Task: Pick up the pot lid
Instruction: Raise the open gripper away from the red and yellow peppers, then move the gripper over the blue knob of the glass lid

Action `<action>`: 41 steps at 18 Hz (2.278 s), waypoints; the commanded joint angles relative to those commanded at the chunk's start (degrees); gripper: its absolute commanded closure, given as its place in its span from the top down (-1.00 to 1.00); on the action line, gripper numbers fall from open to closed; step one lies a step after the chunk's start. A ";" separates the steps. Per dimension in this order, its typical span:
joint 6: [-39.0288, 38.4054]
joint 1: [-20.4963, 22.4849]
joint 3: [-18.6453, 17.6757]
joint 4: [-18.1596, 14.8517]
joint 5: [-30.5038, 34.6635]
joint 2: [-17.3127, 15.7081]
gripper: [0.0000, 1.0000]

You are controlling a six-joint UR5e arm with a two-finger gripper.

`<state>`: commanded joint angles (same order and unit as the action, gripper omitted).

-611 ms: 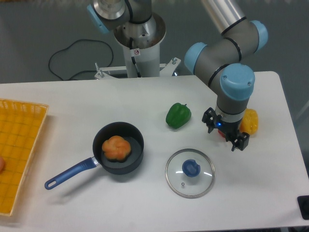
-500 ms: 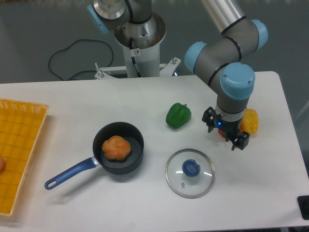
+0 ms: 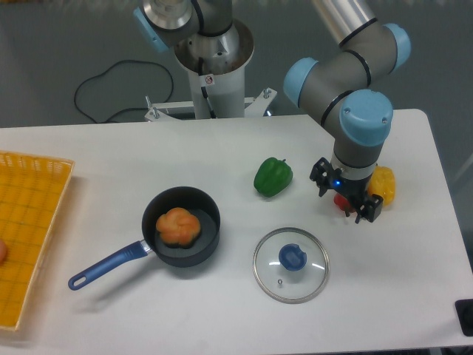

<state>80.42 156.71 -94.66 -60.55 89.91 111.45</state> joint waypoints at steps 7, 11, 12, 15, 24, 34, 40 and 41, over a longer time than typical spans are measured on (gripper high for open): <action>-11.51 -0.35 -0.18 0.52 -0.35 -0.01 1.00; -18.88 -2.01 -0.18 1.74 -0.88 0.61 1.00; -19.60 -2.54 -0.26 2.80 -0.88 0.78 1.00; -19.43 -4.21 1.31 4.12 0.17 2.54 1.00; -5.29 -7.38 5.80 2.98 2.73 6.23 1.00; 3.60 -9.14 5.80 2.37 2.02 9.39 1.00; 3.16 -9.93 6.41 2.81 2.02 11.16 1.00; 3.07 -9.93 6.50 2.81 2.11 11.24 1.00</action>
<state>83.50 146.78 -88.16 -57.74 92.02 122.69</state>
